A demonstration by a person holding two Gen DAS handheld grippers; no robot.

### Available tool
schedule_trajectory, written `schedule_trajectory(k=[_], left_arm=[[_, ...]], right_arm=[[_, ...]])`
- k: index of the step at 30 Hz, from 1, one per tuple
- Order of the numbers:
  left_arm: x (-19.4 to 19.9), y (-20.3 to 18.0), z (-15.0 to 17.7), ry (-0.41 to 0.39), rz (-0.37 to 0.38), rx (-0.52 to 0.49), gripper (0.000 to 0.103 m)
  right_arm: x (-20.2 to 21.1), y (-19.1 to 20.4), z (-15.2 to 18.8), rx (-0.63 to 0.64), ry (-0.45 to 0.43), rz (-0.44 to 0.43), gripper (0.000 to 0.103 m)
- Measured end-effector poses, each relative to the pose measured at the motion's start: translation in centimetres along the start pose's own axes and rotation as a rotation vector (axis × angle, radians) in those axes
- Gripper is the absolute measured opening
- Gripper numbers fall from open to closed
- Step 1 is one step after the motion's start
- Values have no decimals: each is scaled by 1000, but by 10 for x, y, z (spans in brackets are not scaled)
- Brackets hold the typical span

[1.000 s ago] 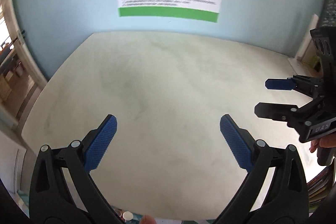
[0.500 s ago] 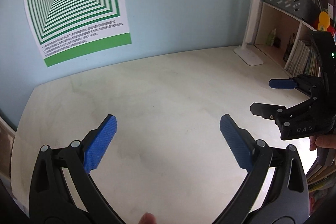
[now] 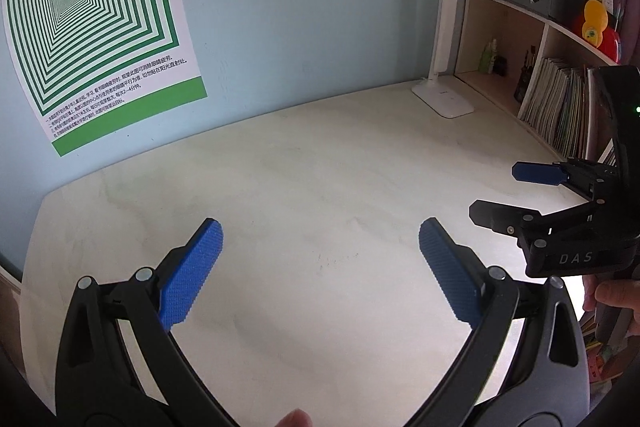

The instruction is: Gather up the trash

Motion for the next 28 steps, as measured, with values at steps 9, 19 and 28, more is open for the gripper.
schedule_trajectory(k=[9,19,28], left_arm=[[-3,19,12,39,-10,79,96],[-4,40,26,42,-46,108,96],[-9,55,32,67,-65,155,96]], right_arm=[[-5,9,2,-29,5,3,90],[-14,16,-1,-46,14,11,90],[-19,24,-7,-24,18,10,90]])
Point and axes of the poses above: each gripper's, at about its wrist camera, not at the fingertips, and x roughly against the way its jaws point, y to its left, z to its underside, the point moved 9 cm from there along -x, roughly the way its jaws point, and after that the axes turned 2 degrees about z, right-handed, at the moved point
